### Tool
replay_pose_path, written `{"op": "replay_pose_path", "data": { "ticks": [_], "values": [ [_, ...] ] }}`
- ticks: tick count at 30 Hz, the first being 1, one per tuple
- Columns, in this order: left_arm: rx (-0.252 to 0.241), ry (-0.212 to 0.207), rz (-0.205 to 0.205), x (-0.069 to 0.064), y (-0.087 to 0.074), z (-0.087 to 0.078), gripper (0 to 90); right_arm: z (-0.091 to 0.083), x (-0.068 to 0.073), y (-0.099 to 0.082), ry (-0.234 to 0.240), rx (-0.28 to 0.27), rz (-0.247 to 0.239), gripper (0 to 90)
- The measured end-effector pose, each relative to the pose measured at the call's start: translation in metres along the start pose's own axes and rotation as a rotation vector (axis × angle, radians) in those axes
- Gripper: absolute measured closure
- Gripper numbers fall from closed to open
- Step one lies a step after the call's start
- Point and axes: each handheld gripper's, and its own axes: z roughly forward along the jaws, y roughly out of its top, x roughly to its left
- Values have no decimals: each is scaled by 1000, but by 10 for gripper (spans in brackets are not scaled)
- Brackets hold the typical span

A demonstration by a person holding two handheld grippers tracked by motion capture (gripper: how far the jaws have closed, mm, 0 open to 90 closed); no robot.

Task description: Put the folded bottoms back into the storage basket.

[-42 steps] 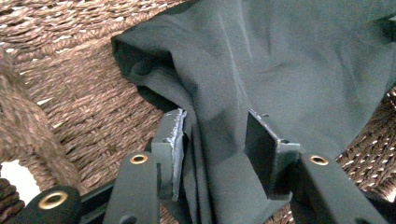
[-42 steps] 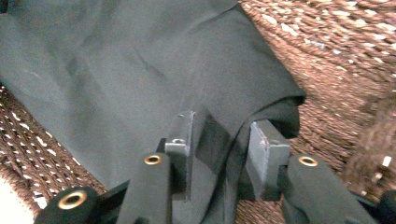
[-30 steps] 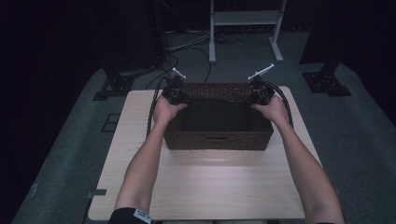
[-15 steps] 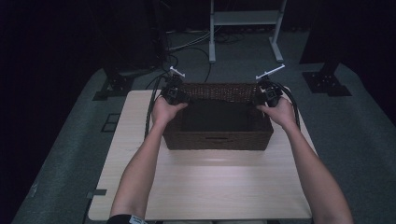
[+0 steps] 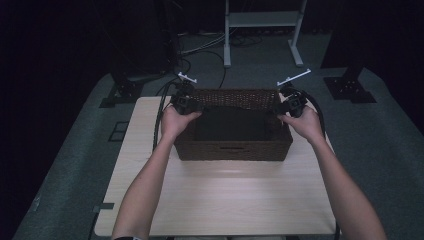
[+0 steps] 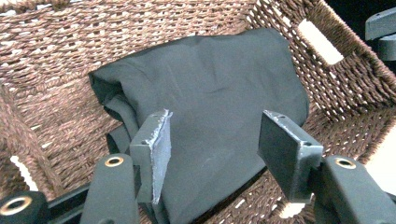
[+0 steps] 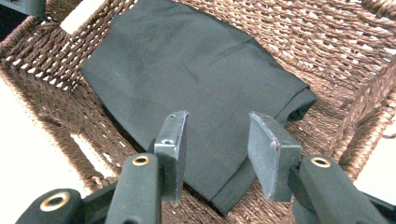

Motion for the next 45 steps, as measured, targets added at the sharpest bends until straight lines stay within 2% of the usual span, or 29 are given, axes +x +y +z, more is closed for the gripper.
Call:
{"op": "replay_pose_path", "data": {
  "ticks": [5, 17, 24, 35, 45],
  "values": [
    [-21, -7, -4, -1, -7, -5, 400, -2, 3, -3, -2, -7, -11, 553],
    [-48, -9, 28, -11, -19, -16, 345, -8, 11, -13, 5, -25, -24, 455],
    [-51, -2, 32, -13, -24, -18, 315, -12, 12, -19, 9, -32, -22, 420],
    [-51, -9, 54, -22, -31, -23, 281, -24, 18, -29, 6, -51, -40, 367],
    [-57, -19, 59, -28, -35, -27, 241, -28, 23, -34, 15, -56, -50, 334]
  ]
}}
